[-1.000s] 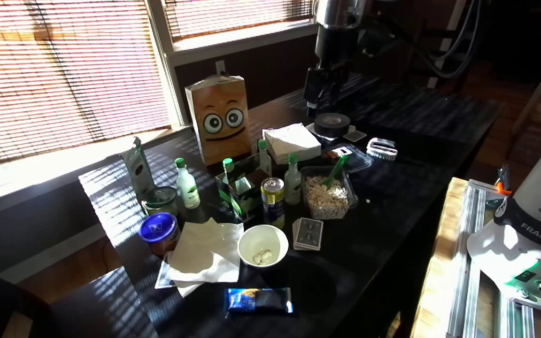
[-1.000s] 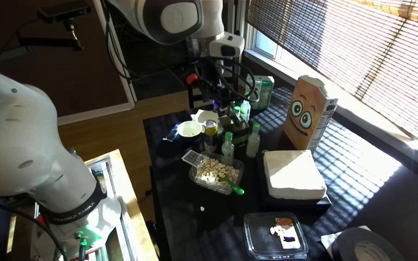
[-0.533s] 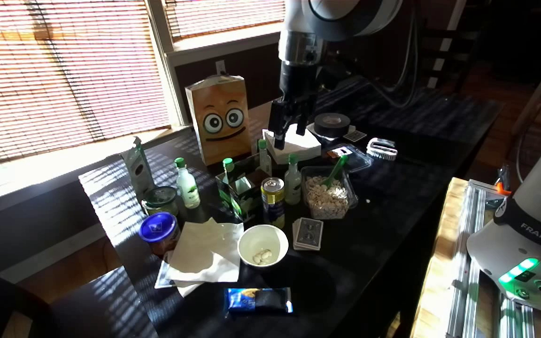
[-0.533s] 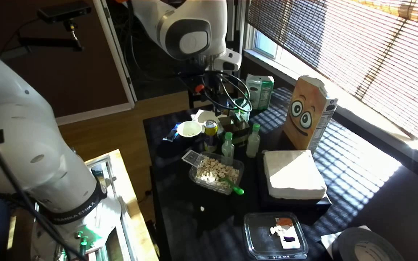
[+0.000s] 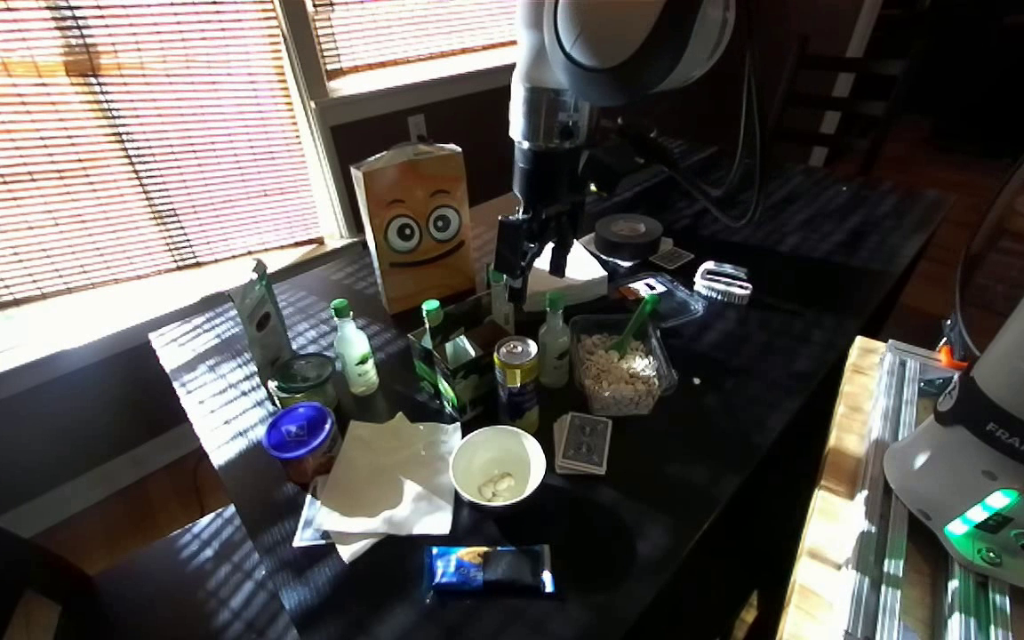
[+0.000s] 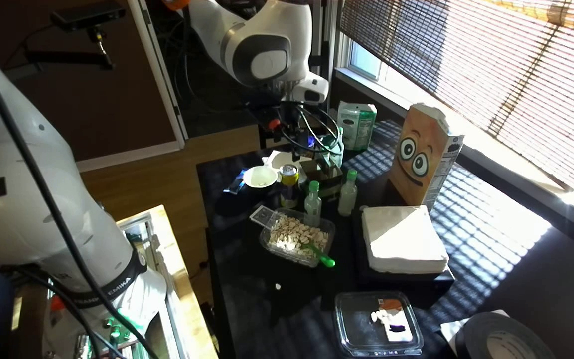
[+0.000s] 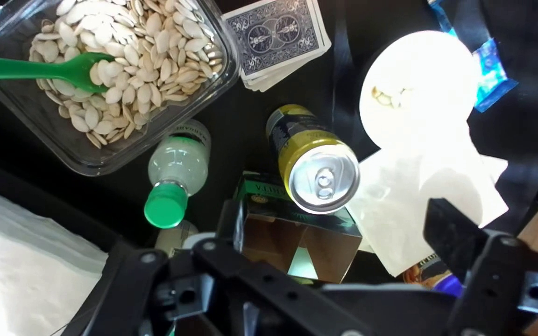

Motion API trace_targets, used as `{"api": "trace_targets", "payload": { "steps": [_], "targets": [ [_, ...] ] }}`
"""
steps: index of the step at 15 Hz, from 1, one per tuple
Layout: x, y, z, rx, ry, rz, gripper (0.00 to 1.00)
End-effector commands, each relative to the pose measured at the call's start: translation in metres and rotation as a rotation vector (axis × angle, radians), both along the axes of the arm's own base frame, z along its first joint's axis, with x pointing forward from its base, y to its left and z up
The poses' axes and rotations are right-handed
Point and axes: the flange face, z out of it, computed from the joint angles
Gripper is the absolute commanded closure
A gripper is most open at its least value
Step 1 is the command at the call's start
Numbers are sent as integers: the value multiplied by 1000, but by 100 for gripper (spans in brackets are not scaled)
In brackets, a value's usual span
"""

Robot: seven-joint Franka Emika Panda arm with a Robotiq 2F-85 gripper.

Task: Pick up the can and place it in the box

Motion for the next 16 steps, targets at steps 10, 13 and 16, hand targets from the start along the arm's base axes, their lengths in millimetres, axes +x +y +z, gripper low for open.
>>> {"api": "trace_targets", "payload": {
  "steps": [10,13,16],
  "targets": [
    [19,48,-64,-128,-63,-58,0],
    [27,43,-80,-98,-78,-80,0],
    [27,38,-94,-95,-58,-107,0]
  ]
}}
